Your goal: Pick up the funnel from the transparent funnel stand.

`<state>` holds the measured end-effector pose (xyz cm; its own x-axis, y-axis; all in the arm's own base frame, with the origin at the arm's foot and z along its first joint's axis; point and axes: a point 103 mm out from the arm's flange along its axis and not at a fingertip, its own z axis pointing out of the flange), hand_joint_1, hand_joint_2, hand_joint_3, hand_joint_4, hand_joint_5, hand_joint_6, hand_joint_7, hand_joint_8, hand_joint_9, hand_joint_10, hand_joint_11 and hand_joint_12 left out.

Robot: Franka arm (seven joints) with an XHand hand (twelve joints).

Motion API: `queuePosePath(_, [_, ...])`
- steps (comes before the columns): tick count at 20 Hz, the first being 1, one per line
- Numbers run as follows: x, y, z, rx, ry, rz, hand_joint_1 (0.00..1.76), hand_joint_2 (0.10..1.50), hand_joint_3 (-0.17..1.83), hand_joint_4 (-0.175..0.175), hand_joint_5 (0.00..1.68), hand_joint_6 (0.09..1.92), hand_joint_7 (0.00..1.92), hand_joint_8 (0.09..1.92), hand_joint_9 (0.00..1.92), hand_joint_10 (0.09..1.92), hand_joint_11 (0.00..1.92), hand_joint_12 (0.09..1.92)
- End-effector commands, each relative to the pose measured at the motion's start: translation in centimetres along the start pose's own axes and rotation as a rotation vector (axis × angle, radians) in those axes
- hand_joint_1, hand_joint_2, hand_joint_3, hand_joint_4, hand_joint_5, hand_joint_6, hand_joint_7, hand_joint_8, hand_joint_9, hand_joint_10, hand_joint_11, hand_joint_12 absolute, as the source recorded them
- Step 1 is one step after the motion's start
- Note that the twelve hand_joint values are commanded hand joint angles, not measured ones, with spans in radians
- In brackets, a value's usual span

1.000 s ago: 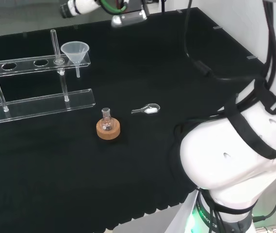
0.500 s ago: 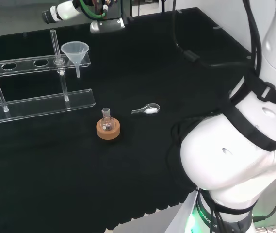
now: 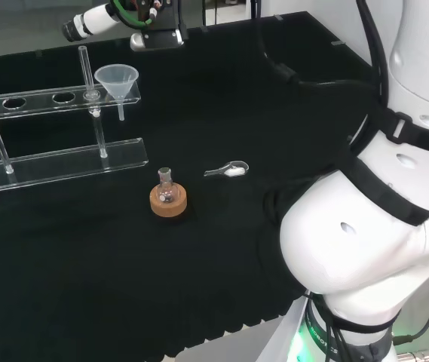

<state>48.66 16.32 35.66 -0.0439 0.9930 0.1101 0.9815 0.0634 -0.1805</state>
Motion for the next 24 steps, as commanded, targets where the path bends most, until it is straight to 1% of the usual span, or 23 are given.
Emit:
queuePosePath(1, [-0.1, 1.6, 1.3, 0.01, -0.122, -0.007, 0.3, 0.67, 0.04, -0.015, 0.0, 0.09, 0.0, 0.09, 0.0, 0.09, 0.0, 0.09])
queuePosePath(4, [-0.1, 2.2, 1.1, 0.014, -0.171, -0.026, 0.31, 0.67, 0.04, -0.005, 0.0, 0.09, 0.0, 0.09, 0.0, 0.09, 0.03, 0.09])
queuePosePath(6, [-0.2, 2.7, 1.0, 0.021, -0.193, -0.033, 0.31, 0.67, 0.04, 0.003, 0.0, 0.09, 0.03, 0.09, 0.0, 0.09, 0.04, 0.09])
queuePosePath(7, [-0.2, 2.9, 1.0, 0.03, -0.21, -0.038, 0.31, 0.68, 0.02, 0.005, 0.0, 0.09, 0.04, 0.09, 0.0, 0.09, 0.03, 0.12])
queuePosePath(9, [-0.3, 3.4, 1.1, 0.056, -0.236, -0.044, 0.31, 0.69, 0.01, 0.007, 0.0, 0.09, 0.06, 0.09, 0.0, 0.09, 0.01, 0.33])
queuePosePath(10, [-0.3, 3.6, 1.1, 0.07, -0.244, -0.047, 0.31, 0.69, 0.0, 0.007, 0.0, 0.09, 0.06, 0.09, 0.0, 0.09, 0.0, 0.39])
queuePosePath(12, [-0.3, 3.9, 1.2, 0.094, -0.26, -0.051, 0.31, 0.69, 0.0, 0.006, 0.0, 0.09, 0.07, 0.09, 0.0, 0.09, 0.0, 0.44])
queuePosePath(17, [-0.7, 4.2, 1.5, 0.139, -0.255, -0.04, 0.31, 0.69, 0.0, 0.001, 0.0, 0.09, 0.07, 0.1, 0.0, 0.09, 0.0, 0.49])
queuePosePath(20, [-1.0, 4.5, 2.0, 0.17, -0.252, -0.028, 0.31, 0.7, 0.0, -0.002, 0.0, 0.09, 0.07, 0.13, 0.0, 0.09, 0.0, 0.59])
queuePosePath(24, [-1.0, 4.7, 2.8, 0.193, -0.254, -0.02, 0.29, 0.71, 0.0, -0.005, 0.0, 0.09, 0.06, 0.17, 0.0, 0.09, 0.0, 0.66])
